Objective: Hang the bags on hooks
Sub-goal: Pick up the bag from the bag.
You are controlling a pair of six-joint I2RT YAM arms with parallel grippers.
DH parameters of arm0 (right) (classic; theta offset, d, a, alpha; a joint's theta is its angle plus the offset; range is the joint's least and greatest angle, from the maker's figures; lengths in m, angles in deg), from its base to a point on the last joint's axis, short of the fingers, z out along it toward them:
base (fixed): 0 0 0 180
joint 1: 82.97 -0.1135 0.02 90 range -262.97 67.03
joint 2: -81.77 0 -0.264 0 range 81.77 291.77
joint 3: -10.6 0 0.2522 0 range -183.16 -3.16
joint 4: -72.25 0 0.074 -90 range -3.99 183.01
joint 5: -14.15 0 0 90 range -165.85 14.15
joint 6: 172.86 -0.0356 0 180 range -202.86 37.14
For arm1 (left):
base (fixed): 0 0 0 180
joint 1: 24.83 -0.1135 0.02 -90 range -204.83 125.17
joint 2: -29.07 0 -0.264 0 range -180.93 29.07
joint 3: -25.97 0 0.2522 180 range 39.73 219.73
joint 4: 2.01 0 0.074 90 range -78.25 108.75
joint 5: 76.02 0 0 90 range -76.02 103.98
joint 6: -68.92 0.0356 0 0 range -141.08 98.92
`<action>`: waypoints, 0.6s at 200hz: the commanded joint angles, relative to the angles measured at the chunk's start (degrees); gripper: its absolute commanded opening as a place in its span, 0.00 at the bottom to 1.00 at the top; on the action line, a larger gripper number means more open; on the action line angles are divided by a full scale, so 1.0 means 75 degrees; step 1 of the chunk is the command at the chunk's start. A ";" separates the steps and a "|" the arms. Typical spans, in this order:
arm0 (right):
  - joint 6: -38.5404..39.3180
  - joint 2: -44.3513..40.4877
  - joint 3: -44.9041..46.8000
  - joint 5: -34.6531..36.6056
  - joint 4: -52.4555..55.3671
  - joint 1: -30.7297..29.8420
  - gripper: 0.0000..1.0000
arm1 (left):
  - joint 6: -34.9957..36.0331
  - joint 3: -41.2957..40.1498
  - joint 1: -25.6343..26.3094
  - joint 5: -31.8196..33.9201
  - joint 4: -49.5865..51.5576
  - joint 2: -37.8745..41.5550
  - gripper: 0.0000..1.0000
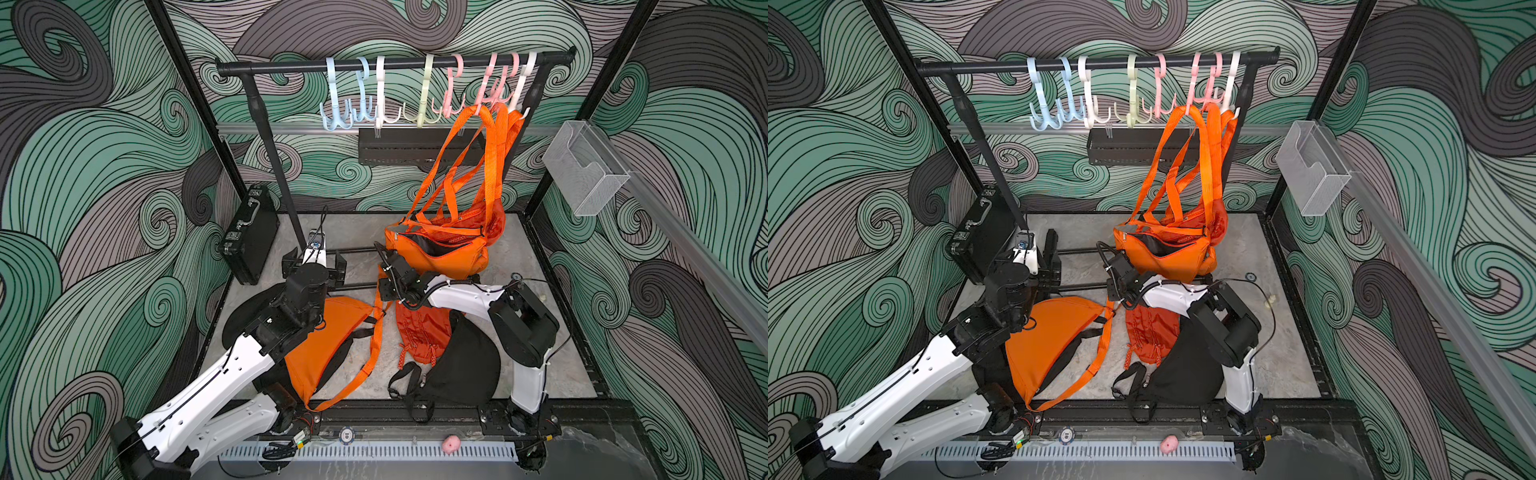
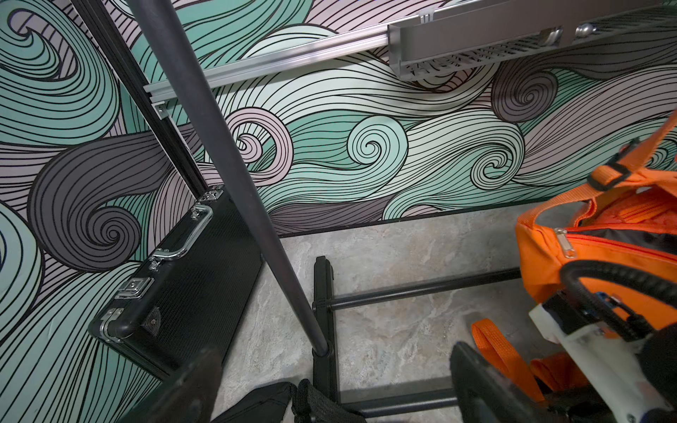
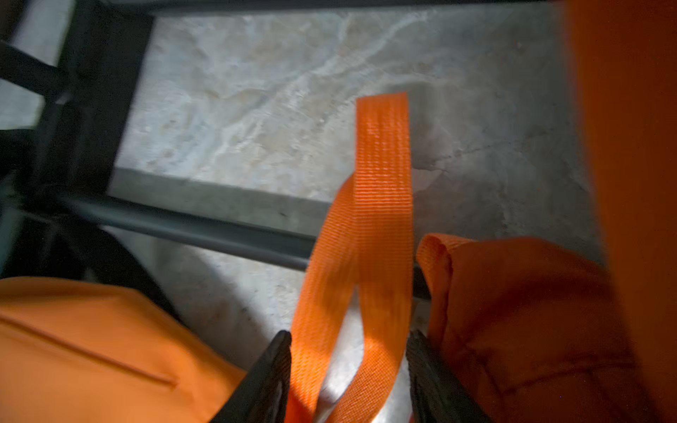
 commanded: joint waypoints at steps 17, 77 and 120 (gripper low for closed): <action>0.0240 0.0405 -0.0482 0.0612 0.0243 0.0095 0.53 | 0.0071 0.0014 -0.0070 -0.0028 -0.0130 0.0132 0.98; 0.0243 0.0563 -0.0211 -0.0160 -0.0459 0.0085 0.33 | 0.0071 0.0010 -0.0082 -0.0039 -0.0134 0.0154 0.98; 0.0634 -0.0197 0.0260 -0.0272 -0.0884 -0.0052 0.04 | 0.0071 0.0014 -0.0094 -0.0050 -0.0121 0.0139 0.98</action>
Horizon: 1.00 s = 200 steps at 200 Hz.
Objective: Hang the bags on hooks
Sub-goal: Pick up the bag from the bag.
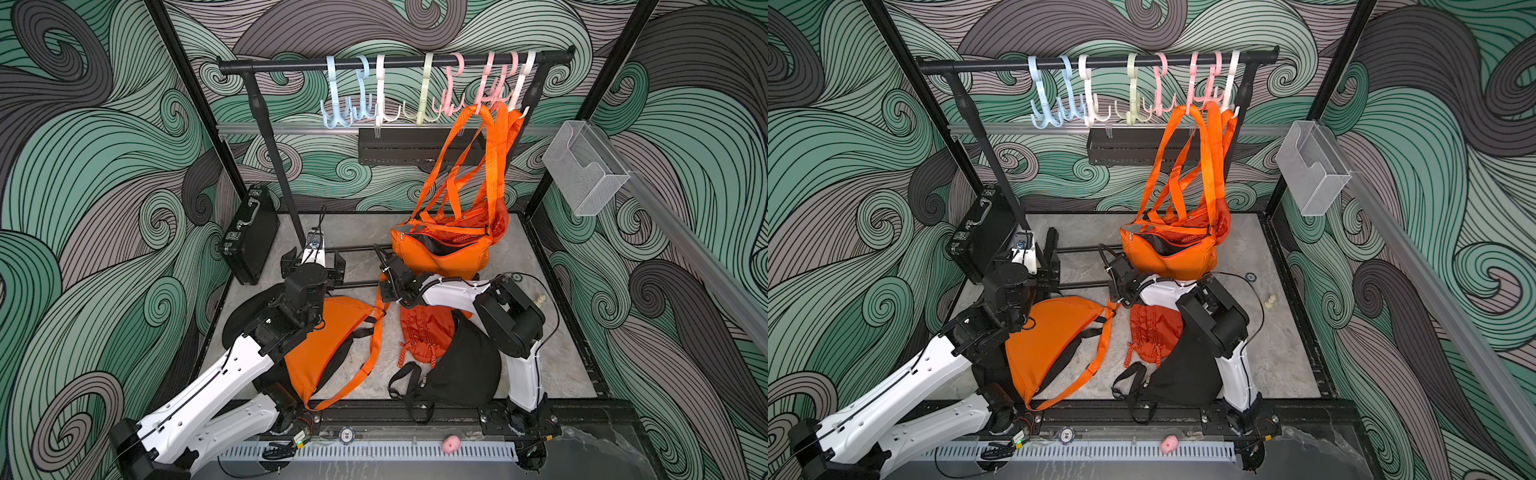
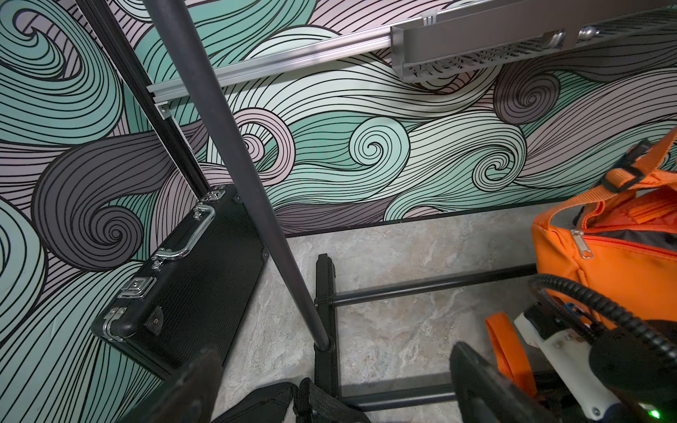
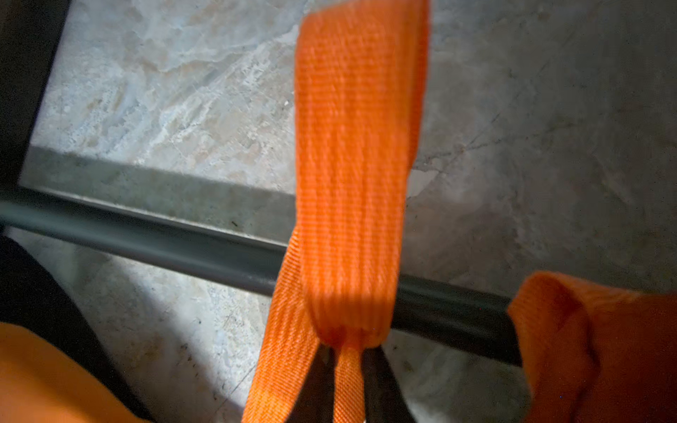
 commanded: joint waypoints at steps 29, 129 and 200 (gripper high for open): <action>0.0960 -0.1619 0.0276 0.0085 -0.0263 -0.0397 0.00 | 0.0071 0.0011 -0.0055 -0.0071 -0.0114 0.0110 0.98; 0.2677 -0.5100 -0.0646 -0.1619 0.1014 -0.0509 0.00 | 0.0592 0.0761 -0.0053 -0.4809 -0.0200 0.0587 0.98; 0.3040 -0.5478 -0.2455 -0.3462 0.2227 -0.0210 0.00 | 0.0869 0.2148 0.0035 -0.5679 -0.0052 -0.0960 0.98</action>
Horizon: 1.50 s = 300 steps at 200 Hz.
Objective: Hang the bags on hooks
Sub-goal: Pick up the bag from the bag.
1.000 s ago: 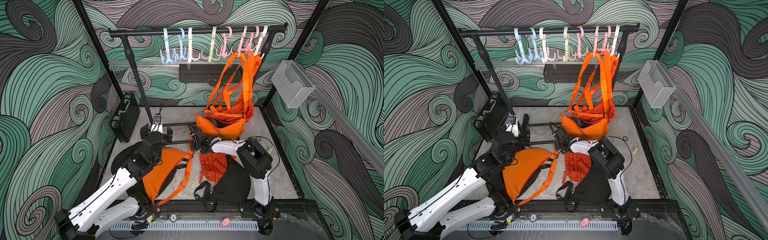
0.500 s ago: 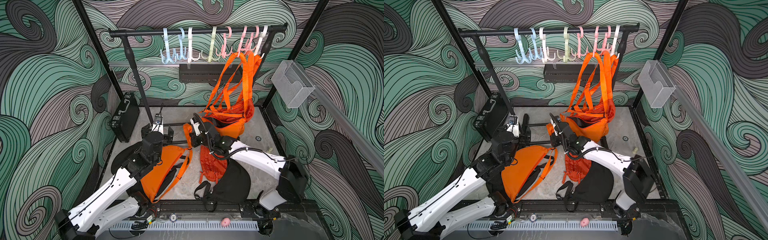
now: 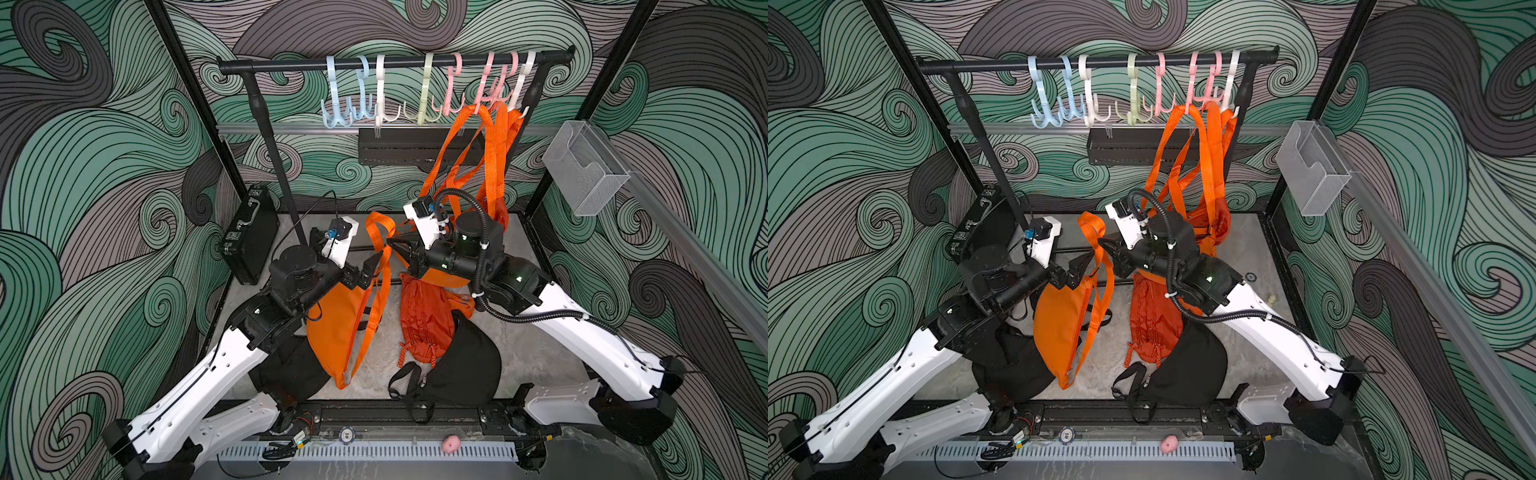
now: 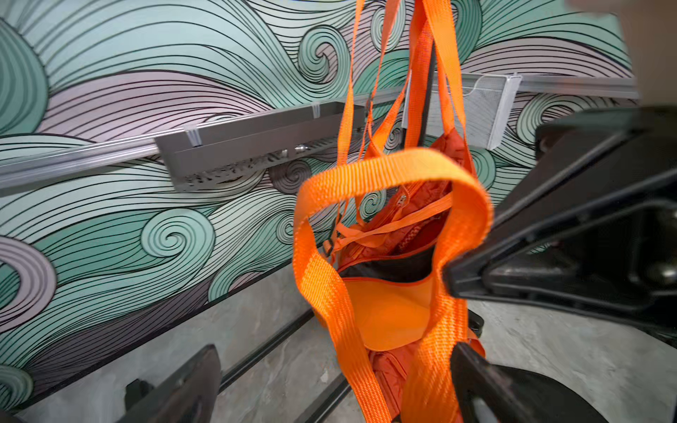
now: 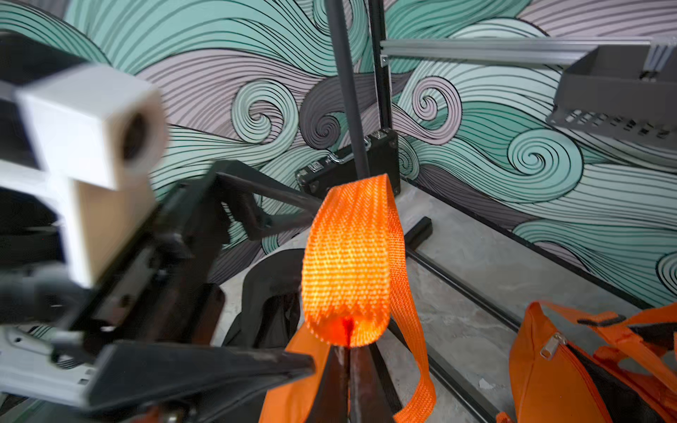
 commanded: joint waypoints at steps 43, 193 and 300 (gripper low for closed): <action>0.0430 -0.0301 -0.1118 -0.1620 0.1220 0.0218 0.00 | 0.0350 0.0979 0.0019 0.0923 -0.0503 -0.1074 0.99; 0.0045 -0.0570 -0.1138 -0.2735 0.1539 0.0776 0.00 | -0.1492 0.0310 0.0029 -0.1188 -0.1980 -0.0918 0.99; -0.0483 -0.0654 -0.2418 -0.2658 0.1808 0.2534 0.00 | -0.0243 0.1447 0.0005 -0.0515 -0.0789 -0.1178 0.05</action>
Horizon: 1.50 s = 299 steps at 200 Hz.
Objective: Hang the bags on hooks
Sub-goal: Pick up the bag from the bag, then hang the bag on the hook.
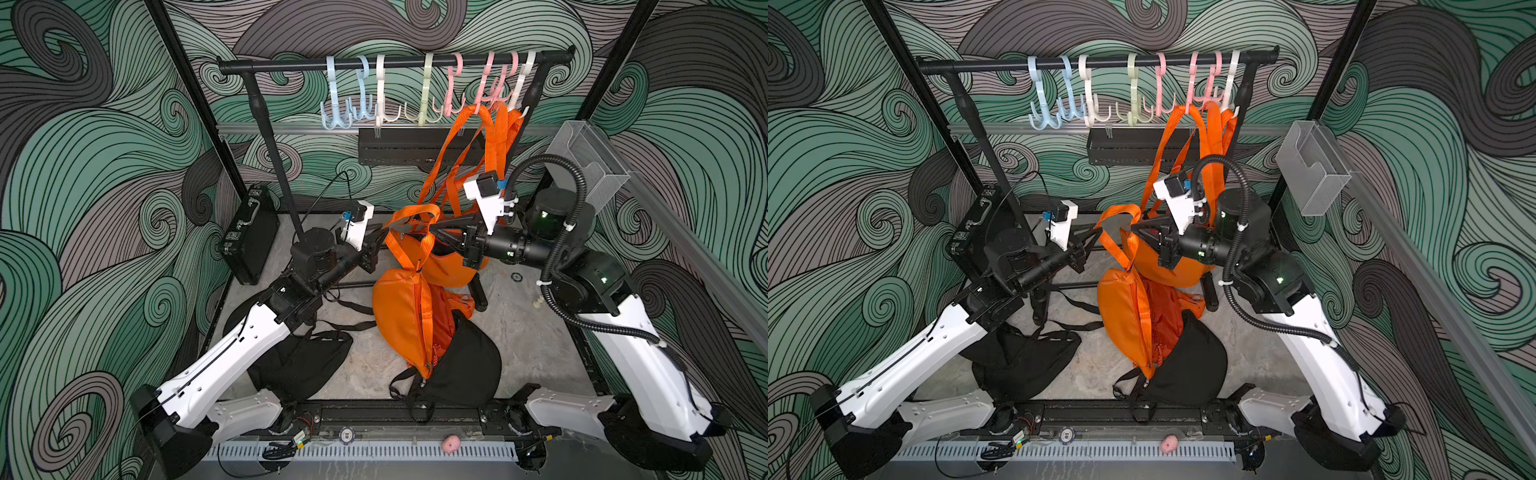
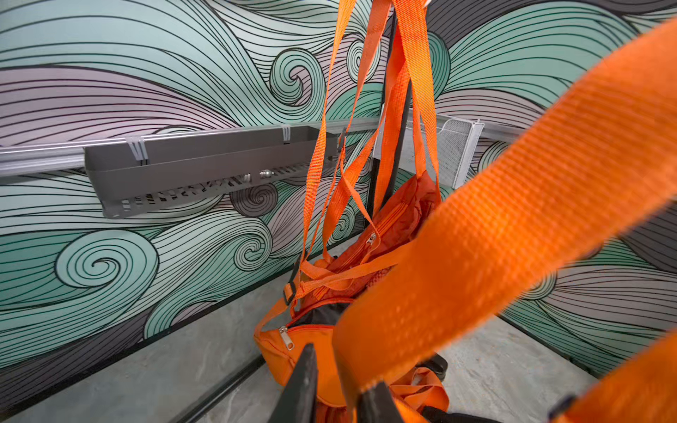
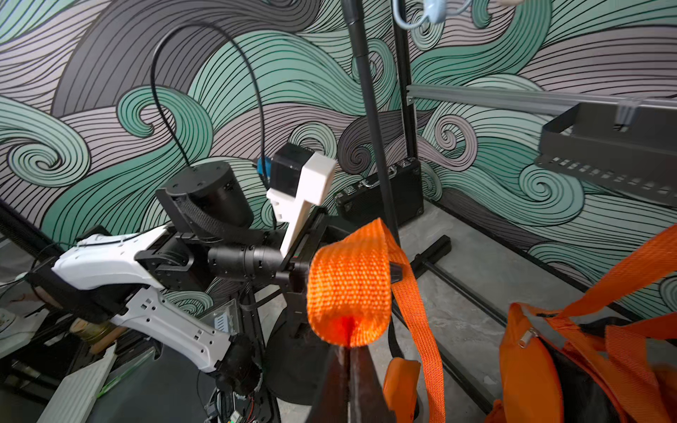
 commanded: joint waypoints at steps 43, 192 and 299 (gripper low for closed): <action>-0.0875 0.1086 -0.2419 -0.0642 -0.0181 0.1316 0.00 | 0.0722 0.2136 -0.0009 0.0331 0.0480 -0.0709 0.00; -0.4221 0.5685 -0.7740 -0.1444 -0.1747 0.3023 0.00 | 0.0509 0.7571 -0.0018 0.0173 0.1961 -0.4716 0.00; -0.3931 0.5983 -0.7301 -0.0838 -0.1331 0.2878 0.00 | 0.0203 0.8941 -0.0016 -0.0066 0.3214 -0.5943 0.00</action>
